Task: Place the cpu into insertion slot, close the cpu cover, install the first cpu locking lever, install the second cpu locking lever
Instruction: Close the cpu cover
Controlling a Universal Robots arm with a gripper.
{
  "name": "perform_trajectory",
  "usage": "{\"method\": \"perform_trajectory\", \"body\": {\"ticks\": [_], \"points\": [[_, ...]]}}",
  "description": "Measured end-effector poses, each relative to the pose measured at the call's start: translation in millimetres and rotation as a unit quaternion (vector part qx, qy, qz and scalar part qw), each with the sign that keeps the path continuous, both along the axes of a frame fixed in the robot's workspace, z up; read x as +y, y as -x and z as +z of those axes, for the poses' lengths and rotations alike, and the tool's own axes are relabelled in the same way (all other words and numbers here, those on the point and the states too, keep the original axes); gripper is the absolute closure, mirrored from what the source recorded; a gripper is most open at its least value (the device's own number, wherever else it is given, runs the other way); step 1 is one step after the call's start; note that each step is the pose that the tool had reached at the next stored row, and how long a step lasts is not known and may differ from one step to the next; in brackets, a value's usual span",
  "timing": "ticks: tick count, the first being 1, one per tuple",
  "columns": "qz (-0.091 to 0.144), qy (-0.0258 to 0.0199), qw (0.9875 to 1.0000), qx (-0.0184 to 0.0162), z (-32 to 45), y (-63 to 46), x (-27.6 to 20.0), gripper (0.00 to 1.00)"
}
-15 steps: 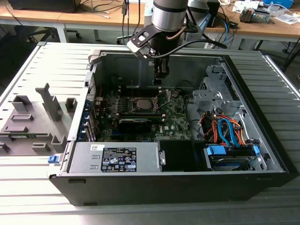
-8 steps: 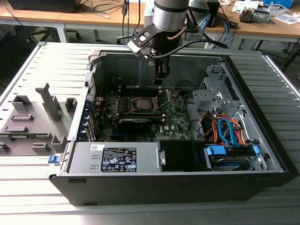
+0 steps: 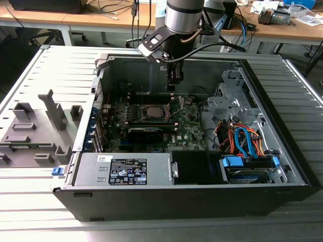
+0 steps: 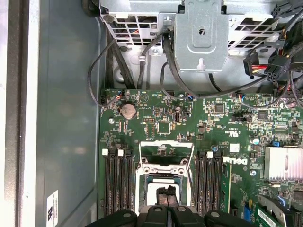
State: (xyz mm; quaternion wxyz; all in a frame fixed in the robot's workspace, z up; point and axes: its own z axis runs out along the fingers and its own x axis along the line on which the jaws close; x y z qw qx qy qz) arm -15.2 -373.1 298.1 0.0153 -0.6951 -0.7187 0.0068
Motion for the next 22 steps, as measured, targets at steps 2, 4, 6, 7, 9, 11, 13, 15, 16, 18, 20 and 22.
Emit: {"method": "perform_trajectory", "body": {"ticks": [2,4,6,7,9,11,13,15,16,18,20,22], "points": [[0.0,0.0,1.0,0.0,0.0,-0.3,0.0,0.89],[0.0,0.0,1.0,0.0,0.0,-0.6,0.0,0.89],[0.0,0.0,1.0,0.0,0.0,-2.0,0.0,0.89],[0.0,0.0,1.0,0.0,0.0,-2.6,0.0,0.89],[0.0,0.0,1.0,0.0,0.0,-3.3,0.0,0.89],[0.0,0.0,1.0,0.0,-0.1,-3.9,0.0,0.89],[0.0,0.0001,1.0,0.0,-0.2,-4.8,0.0,0.89],[0.0,0.0,1.0,0.0,-0.3,-5.7,0.0,0.89],[0.0,0.0,1.0,0.0,-0.4,-6.1,0.0,0.89],[0.0,0.0,1.0,0.0,-0.7,-6.8,0.0,0.89],[0.0,0.0,1.0,0.0,-1.1,-7.3,-0.2,0.89],[0.0,0.0,1.0,0.0,-1.7,-7.7,-0.6,0.89]]}}
